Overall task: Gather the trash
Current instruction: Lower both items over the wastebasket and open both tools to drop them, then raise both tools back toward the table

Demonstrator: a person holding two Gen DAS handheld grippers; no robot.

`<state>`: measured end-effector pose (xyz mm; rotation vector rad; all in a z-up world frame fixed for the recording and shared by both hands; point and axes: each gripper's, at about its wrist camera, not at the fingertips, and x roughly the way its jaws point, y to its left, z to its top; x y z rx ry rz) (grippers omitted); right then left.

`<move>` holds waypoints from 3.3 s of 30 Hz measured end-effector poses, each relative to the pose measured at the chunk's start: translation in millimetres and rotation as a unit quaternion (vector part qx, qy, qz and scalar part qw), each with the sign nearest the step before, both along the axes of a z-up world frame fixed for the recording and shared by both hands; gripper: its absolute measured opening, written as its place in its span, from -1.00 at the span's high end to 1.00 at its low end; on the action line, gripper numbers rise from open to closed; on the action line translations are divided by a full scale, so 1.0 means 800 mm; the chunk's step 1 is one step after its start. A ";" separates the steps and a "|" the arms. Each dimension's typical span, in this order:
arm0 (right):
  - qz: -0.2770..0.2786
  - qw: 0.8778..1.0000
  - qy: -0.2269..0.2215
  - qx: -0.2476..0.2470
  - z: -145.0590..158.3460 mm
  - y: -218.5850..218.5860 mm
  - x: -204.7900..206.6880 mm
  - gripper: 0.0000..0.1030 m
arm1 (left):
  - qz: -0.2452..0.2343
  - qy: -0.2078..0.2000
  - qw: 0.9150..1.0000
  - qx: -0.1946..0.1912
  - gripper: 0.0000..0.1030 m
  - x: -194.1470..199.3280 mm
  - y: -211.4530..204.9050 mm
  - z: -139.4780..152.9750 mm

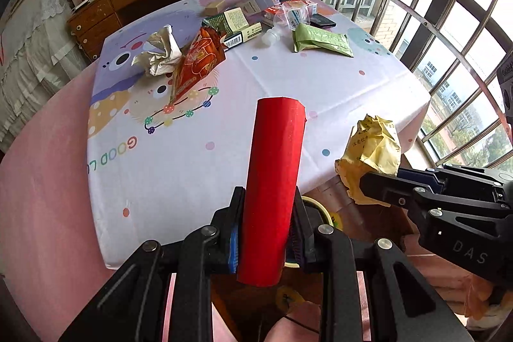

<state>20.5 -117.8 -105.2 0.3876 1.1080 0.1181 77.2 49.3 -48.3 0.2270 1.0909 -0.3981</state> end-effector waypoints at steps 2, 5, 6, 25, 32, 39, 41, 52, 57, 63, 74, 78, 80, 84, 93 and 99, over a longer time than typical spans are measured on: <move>0.001 1.000 0.010 -0.003 -0.005 0.005 -0.016 0.71 | -0.001 0.011 1.000 -0.006 0.51 -0.016 0.004 -0.007; 0.009 1.000 0.018 -0.020 -0.012 0.013 -0.038 0.71 | -0.004 0.024 1.000 -0.013 0.51 -0.035 0.004 -0.021; 0.012 0.999 0.024 -0.025 -0.016 0.014 -0.044 0.71 | -0.004 0.028 1.000 -0.013 0.51 -0.040 0.003 -0.026; -0.005 0.985 0.171 -0.021 -0.379 -0.046 -0.065 0.70 | 0.056 0.163 0.984 -0.044 0.51 -0.059 -0.047 -0.357; -0.012 0.981 0.190 -0.025 -0.495 -0.069 -0.041 0.60 | 0.071 0.174 0.982 -0.027 0.18 -0.052 -0.063 -0.468; -0.024 0.983 0.183 -0.017 -0.522 -0.085 -0.036 -0.07 | 0.096 0.150 0.984 0.009 -0.70 -0.033 -0.055 -0.497; -0.023 0.983 0.179 -0.017 -0.523 -0.086 -0.035 -0.07 | 0.102 0.147 0.984 0.011 -0.70 -0.030 -0.051 -0.497; -0.036 0.988 0.150 -0.015 -0.477 -0.087 -0.038 -0.07 | 0.111 0.116 0.987 0.001 -0.70 -0.033 -0.039 -0.443; -0.045 0.990 0.136 -0.015 -0.428 -0.085 -0.041 -0.07 | 0.122 0.097 0.988 -0.002 -0.70 -0.038 -0.032 -0.394; -0.042 0.993 0.114 -0.014 -0.335 -0.084 -0.056 -0.07 | 0.124 0.077 0.989 -0.007 -0.70 -0.056 -0.022 -0.298; 0.018 0.999 0.032 -0.008 -0.095 -0.074 -0.086 -0.07 | 0.147 0.028 0.988 -0.032 -0.70 -0.094 0.003 -0.075; 0.033 0.999 -0.005 -0.008 -0.021 -0.074 -0.086 -0.10 | 0.175 -0.008 0.984 -0.031 -0.70 -0.104 0.017 0.001; 0.039 0.999 -0.026 -0.003 0.008 -0.073 -0.084 -0.11 | 0.194 -0.027 0.980 -0.032 -0.70 -0.104 0.023 0.040; 0.053 0.996 -0.068 0.008 0.066 -0.074 -0.075 -0.12 | 0.229 -0.060 0.971 -0.036 -0.68 -0.104 0.034 0.104; 0.096 0.987 -0.128 0.011 0.140 -0.060 -0.027 -0.13 | 0.251 -0.092 0.962 -0.049 -0.67 -0.085 0.048 0.192; 0.110 0.985 -0.130 0.012 0.151 -0.036 0.028 -0.13 | 0.254 -0.087 0.962 -0.039 -0.67 -0.041 0.066 0.205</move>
